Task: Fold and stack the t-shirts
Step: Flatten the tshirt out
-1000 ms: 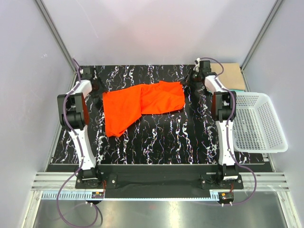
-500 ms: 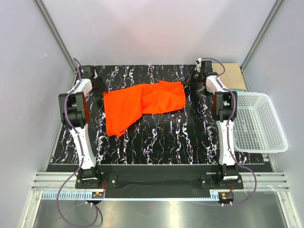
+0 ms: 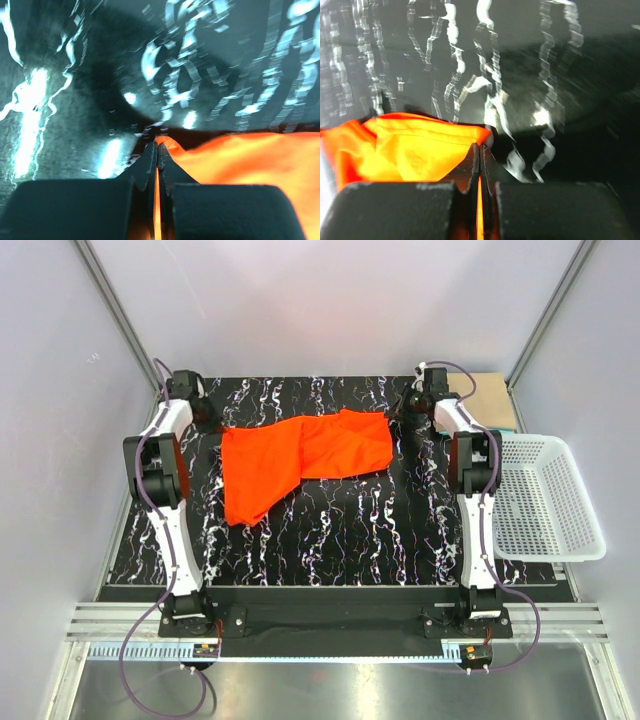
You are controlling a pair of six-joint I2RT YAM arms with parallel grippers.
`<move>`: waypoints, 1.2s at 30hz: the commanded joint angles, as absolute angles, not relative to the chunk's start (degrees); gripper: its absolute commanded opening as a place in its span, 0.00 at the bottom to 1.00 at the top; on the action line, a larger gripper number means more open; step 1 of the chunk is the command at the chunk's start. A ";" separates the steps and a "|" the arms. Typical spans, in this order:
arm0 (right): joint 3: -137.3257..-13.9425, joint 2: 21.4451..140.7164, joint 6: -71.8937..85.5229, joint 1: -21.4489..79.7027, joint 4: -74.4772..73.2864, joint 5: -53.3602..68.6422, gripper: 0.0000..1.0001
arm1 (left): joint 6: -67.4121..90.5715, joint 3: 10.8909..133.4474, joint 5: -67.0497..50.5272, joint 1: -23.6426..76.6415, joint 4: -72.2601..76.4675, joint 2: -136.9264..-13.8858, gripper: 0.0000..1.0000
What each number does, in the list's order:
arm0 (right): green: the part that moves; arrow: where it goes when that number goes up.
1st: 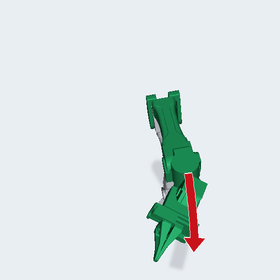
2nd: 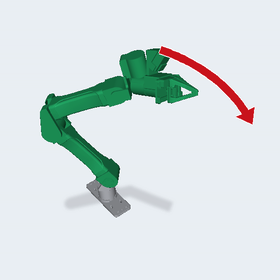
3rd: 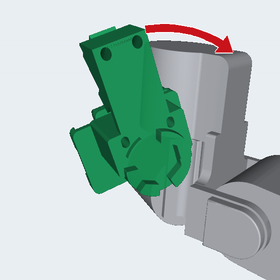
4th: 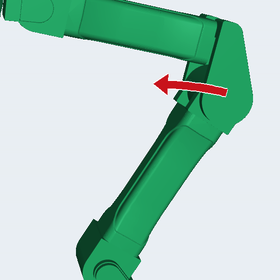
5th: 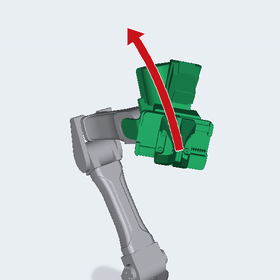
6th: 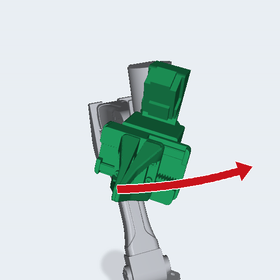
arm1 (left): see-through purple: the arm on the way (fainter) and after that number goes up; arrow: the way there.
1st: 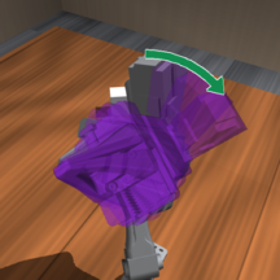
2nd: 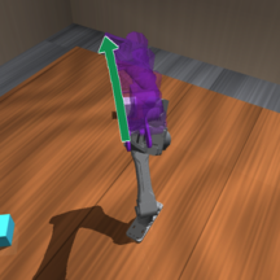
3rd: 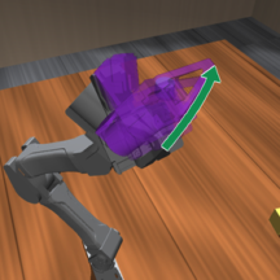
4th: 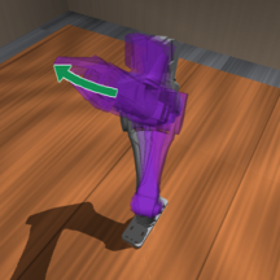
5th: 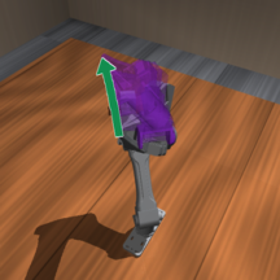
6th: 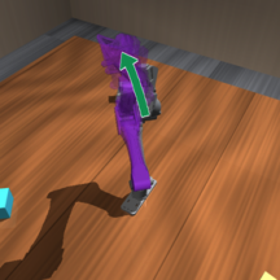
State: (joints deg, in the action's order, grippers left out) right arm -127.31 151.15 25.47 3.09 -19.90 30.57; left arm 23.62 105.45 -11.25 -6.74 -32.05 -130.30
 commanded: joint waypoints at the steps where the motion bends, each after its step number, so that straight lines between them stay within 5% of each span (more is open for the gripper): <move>1: -120.70 137.06 20.57 2.72 -14.70 20.06 0.00 | 26.97 111.00 -14.95 -5.98 -30.59 -119.29 0.00; 7: -116.29 114.39 16.17 2.64 -15.02 16.44 0.00 | 29.35 104.97 -13.45 -3.78 -28.40 -100.66 0.00; 19: -86.69 69.22 14.23 2.64 -15.82 12.48 0.00 | 29.00 88.89 -10.28 -2.20 -29.45 -68.66 0.00; 29: -93.86 53.36 18.27 2.64 -32.16 14.32 0.00 | 30.76 88.94 -13.80 -2.11 -35.85 -50.56 0.00; 36: -93.69 46.32 24.87 2.72 -29.98 21.18 0.00 | 33.93 92.46 -18.89 -2.11 -38.05 -49.13 0.00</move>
